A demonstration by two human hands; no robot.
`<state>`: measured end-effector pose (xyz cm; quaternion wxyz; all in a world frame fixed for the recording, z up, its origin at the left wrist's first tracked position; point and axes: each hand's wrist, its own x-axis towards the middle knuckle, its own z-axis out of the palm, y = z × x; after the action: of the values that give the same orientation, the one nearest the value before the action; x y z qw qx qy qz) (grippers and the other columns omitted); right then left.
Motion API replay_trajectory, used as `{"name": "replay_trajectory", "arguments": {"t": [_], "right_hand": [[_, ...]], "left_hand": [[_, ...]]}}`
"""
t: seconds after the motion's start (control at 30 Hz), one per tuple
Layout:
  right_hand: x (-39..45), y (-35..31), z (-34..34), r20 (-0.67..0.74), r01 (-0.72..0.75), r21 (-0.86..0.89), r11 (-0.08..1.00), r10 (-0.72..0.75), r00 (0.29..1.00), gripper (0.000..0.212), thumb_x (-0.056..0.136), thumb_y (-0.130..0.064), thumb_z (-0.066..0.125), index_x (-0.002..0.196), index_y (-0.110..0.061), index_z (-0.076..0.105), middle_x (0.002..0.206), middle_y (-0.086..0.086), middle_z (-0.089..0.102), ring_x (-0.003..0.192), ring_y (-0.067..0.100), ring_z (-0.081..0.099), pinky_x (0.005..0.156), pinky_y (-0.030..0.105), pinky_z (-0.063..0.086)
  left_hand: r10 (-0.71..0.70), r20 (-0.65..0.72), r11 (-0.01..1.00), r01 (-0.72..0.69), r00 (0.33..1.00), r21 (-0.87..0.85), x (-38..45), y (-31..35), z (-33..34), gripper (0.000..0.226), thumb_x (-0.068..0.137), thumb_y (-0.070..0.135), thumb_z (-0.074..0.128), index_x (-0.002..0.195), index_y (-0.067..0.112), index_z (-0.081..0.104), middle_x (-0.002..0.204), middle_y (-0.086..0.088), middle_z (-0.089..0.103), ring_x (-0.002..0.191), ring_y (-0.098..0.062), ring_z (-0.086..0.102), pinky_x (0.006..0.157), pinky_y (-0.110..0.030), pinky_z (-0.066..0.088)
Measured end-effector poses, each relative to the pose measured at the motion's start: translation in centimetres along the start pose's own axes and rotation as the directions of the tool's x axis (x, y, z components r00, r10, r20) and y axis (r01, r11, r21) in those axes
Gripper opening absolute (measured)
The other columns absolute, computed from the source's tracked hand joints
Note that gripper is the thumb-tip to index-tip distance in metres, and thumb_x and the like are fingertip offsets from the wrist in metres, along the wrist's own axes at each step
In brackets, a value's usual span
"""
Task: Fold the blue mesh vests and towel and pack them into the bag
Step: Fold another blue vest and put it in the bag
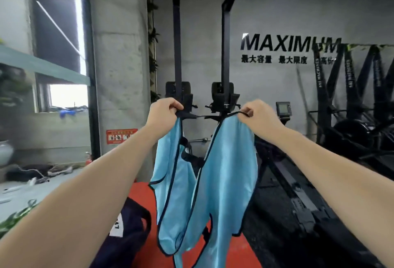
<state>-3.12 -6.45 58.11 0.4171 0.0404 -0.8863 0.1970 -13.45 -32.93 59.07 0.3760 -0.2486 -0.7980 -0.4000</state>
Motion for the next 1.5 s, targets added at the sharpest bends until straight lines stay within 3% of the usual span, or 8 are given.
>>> {"name": "replay_trajectory", "arguments": {"t": [0.2,0.43,0.63,0.8,0.93,1.1,1.3,1.5], "right_hand": [[-1.7,0.4,8.6,0.163,-0.12,0.163,0.979,0.093,0.982,0.019,0.096,-0.032,0.063,0.095,-0.015,0.068,0.095,-0.001,0.069,0.092,0.014,0.062,0.077,0.026,0.04],[-0.5,3.5,12.9,0.17,-0.179,0.246,0.953,0.14,0.976,0.021,0.092,-0.037,0.068,0.092,-0.016,0.073,0.09,-0.003,0.071,0.089,0.013,0.064,0.084,0.03,0.05],[4.0,6.1,11.1,0.067,-0.172,0.289,0.942,0.159,0.985,0.026,0.087,-0.045,0.072,0.081,-0.02,0.073,0.073,-0.002,0.069,0.063,0.006,0.055,0.064,0.021,0.042],[5.7,3.7,10.5,-0.038,-0.111,0.369,0.923,0.135,0.99,0.049,0.088,-0.05,0.068,0.077,-0.003,0.071,0.053,0.001,0.049,0.043,0.005,0.033,0.05,0.02,0.032],[2.9,0.1,14.5,0.163,-0.128,0.432,0.893,0.062,0.985,0.055,0.088,-0.05,0.068,0.061,-0.004,0.06,0.047,-0.004,0.038,0.042,0.006,0.029,0.048,0.018,0.03],[-6.2,-3.9,24.7,0.488,-0.233,0.501,0.833,-0.05,0.872,0.046,0.086,-0.04,0.075,0.073,0.002,0.063,0.057,0.002,0.043,0.05,0.003,0.033,0.052,0.017,0.028],[-21.1,-3.8,34.8,0.866,-0.592,0.362,0.72,-0.024,0.5,0.041,0.082,-0.042,0.076,0.101,-0.008,0.064,0.081,0.009,0.067,0.071,0.019,0.065,0.064,0.028,0.054],[-27.4,1.7,35.9,0.86,-0.543,0.208,0.814,0.113,0.498,0.021,0.09,-0.032,0.07,0.099,-0.013,0.069,0.079,0.004,0.073,0.068,0.01,0.065,0.068,0.029,0.053]], "left_hand": [[-0.1,0.12,0.991,0.087,0.988,0.103,-1.5,-7.5,1.8,0.042,0.097,-0.006,0.039,0.088,0.012,0.075,0.094,0.001,0.067,0.088,-0.012,0.059,0.081,-0.02,0.043],[-0.171,0.2,0.982,0.151,0.965,0.112,1.2,-11.5,6.8,0.049,0.092,-0.01,0.036,0.079,0.019,0.073,0.084,0.003,0.065,0.07,-0.007,0.057,0.05,-0.01,0.037],[-0.091,0.196,0.996,0.088,0.976,0.027,7.0,-9.7,11.7,0.049,0.094,-0.009,0.035,0.079,0.018,0.073,0.091,0.003,0.066,0.077,-0.002,0.054,0.058,-0.004,0.038],[-0.044,0.109,0.999,0.046,0.993,-0.012,10.9,-8.5,11.7,0.051,0.095,-0.006,0.035,0.075,0.023,0.07,0.092,0.001,0.065,0.075,-0.005,0.054,0.057,-0.009,0.036],[-0.068,0.115,0.997,0.064,0.991,0.034,9.4,-11.6,10.2,0.05,0.091,-0.008,0.035,0.071,0.02,0.071,0.089,0.001,0.068,0.083,-0.011,0.059,0.064,-0.012,0.04],[-0.188,0.323,0.958,0.1,0.928,0.268,0.5,-20.7,8.5,0.045,0.075,-0.014,0.044,0.07,0.022,0.072,0.082,-0.001,0.072,0.08,-0.018,0.065,0.071,-0.023,0.051],[-0.299,0.502,0.944,0.175,0.811,0.278,-19.6,-26.7,8.7,0.04,0.077,-0.015,0.049,0.084,0.012,0.078,0.099,-0.002,0.075,0.095,-0.013,0.064,0.087,-0.013,0.042],[-0.374,0.54,0.927,0.321,0.754,0.195,-32.9,-26.5,10.2,0.035,0.081,-0.007,0.057,0.087,0.021,0.078,0.094,0.018,0.069,0.095,0.004,0.058,0.09,-0.005,0.039]]}}
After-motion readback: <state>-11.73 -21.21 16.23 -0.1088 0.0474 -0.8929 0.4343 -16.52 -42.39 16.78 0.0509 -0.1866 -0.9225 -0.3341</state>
